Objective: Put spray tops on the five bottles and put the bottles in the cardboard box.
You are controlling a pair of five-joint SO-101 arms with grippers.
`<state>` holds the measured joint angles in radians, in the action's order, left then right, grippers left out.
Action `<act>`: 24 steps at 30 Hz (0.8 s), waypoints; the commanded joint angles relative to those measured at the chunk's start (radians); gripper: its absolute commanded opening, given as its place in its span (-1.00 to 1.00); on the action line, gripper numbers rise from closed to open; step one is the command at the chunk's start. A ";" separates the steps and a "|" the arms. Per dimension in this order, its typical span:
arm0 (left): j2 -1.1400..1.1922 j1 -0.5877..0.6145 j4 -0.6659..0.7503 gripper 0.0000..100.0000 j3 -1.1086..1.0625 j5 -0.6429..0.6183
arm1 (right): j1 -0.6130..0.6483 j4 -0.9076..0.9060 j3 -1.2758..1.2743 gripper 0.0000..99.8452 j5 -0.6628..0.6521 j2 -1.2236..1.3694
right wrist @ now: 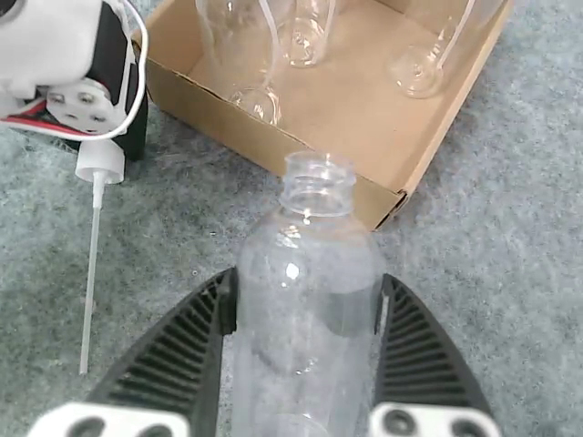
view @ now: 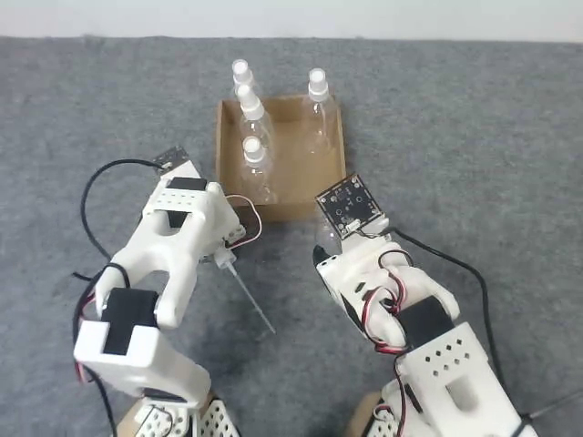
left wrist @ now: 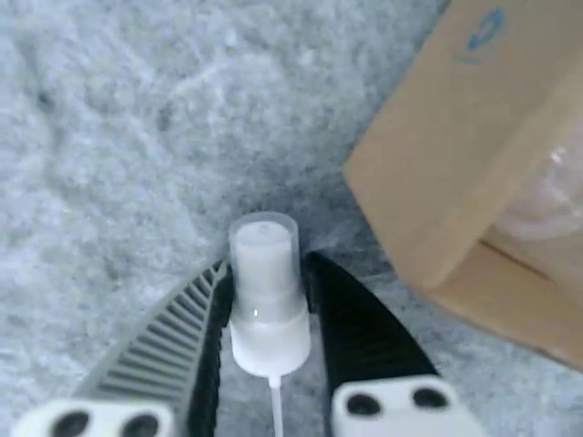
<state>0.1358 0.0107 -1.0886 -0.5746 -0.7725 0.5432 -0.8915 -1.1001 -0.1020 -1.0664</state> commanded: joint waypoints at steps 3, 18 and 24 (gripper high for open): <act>-0.052 -0.005 -0.091 -0.98 0.048 -0.008 | -0.008 0.022 0.011 -0.78 0.002 -0.035; -0.500 0.052 0.000 -0.98 -0.223 0.037 | -0.008 0.024 0.009 -0.78 0.002 -0.035; -0.698 0.083 0.006 -0.98 -0.302 0.037 | -0.007 0.022 0.009 -0.78 0.002 -0.035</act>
<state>-0.3951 0.0844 -1.1055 -0.8539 -0.7434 0.5432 -0.8915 -1.1001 -0.1020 -1.0664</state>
